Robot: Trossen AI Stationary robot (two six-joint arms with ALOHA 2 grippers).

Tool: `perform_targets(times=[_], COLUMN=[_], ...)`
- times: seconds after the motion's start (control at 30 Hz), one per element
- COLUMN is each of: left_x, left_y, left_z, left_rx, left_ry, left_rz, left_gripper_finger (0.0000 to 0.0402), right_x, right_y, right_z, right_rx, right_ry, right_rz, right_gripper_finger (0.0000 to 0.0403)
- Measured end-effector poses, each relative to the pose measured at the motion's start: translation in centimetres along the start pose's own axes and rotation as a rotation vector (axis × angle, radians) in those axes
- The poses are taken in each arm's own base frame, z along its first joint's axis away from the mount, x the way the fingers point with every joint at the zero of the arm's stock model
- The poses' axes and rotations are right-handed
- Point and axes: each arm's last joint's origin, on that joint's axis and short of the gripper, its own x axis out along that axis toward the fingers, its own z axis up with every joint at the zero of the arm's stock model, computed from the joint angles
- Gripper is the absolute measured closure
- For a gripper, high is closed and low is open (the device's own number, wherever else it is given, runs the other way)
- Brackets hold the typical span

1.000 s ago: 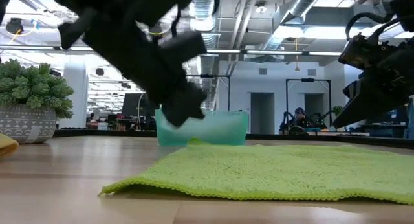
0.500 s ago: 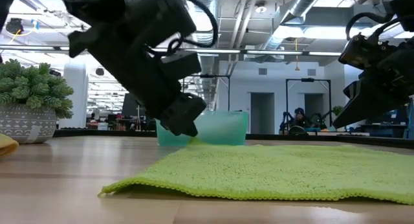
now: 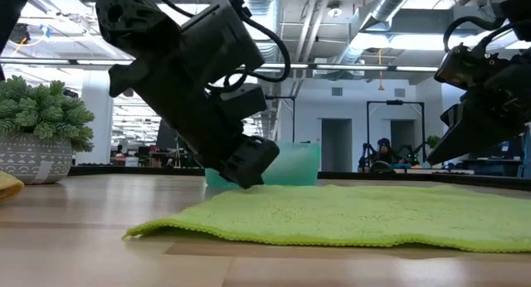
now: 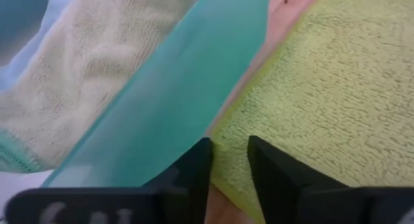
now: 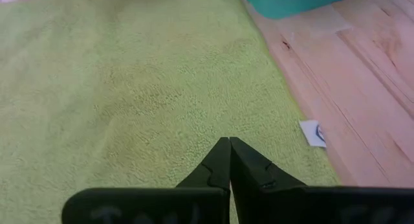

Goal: Fold microfiber towels
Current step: Fold the light green microfiber cloth

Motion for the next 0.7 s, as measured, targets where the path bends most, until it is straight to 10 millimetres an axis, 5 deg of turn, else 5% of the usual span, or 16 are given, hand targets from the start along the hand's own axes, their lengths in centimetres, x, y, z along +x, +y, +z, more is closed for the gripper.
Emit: perform_targets(times=[0.27, 0.7], left_x=[-1.0, -6.2], left_y=[-0.8, -5.2], left_z=[0.0, 0.8], left_rx=[0.061, 0.326], left_ry=[-0.034, -0.203], left_rz=[-0.009, -0.034], left_gripper_finger=[0.0395, 0.04], right_x=[0.0, -0.1], right_y=[0.0, -0.9], right_z=[0.0, -0.9], right_rx=[-0.003, 0.095], right_ry=[0.0, 0.087], right_rz=[0.0, -0.078], right_gripper_finger=[0.0376, 0.0376])
